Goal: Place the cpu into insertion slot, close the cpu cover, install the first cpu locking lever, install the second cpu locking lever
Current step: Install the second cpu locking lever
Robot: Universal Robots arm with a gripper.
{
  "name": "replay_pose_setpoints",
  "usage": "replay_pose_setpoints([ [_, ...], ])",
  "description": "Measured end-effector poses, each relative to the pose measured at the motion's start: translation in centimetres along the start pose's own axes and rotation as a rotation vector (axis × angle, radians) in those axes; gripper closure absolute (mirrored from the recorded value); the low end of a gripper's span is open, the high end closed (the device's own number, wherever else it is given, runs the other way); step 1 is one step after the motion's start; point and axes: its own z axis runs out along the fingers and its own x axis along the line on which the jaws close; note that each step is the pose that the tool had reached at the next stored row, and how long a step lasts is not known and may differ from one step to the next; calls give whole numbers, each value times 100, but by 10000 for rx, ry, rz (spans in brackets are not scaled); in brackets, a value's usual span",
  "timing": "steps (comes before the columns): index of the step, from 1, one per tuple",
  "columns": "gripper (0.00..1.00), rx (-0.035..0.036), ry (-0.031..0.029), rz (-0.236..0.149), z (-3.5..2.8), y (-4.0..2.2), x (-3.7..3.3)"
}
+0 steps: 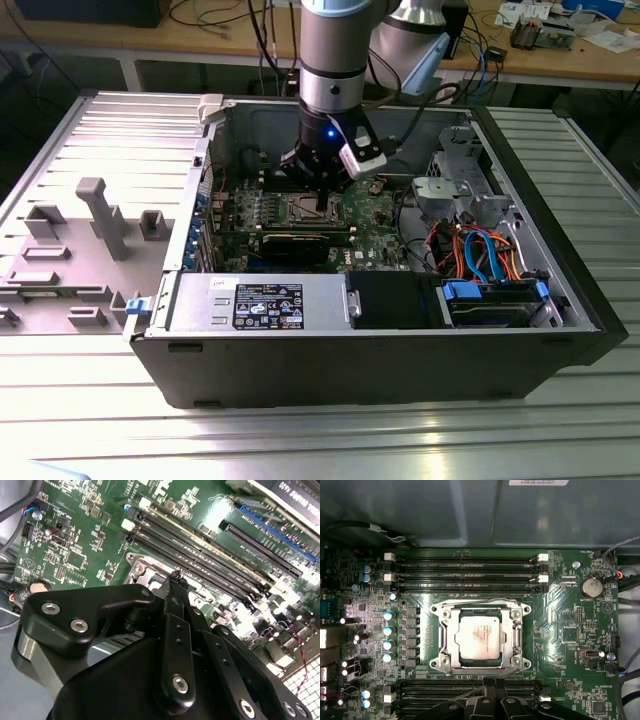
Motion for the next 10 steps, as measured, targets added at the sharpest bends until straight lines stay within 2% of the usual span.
replay_pose_setpoints([
  [10, 89, 1, 0, 0, 0, -5, 0],
])
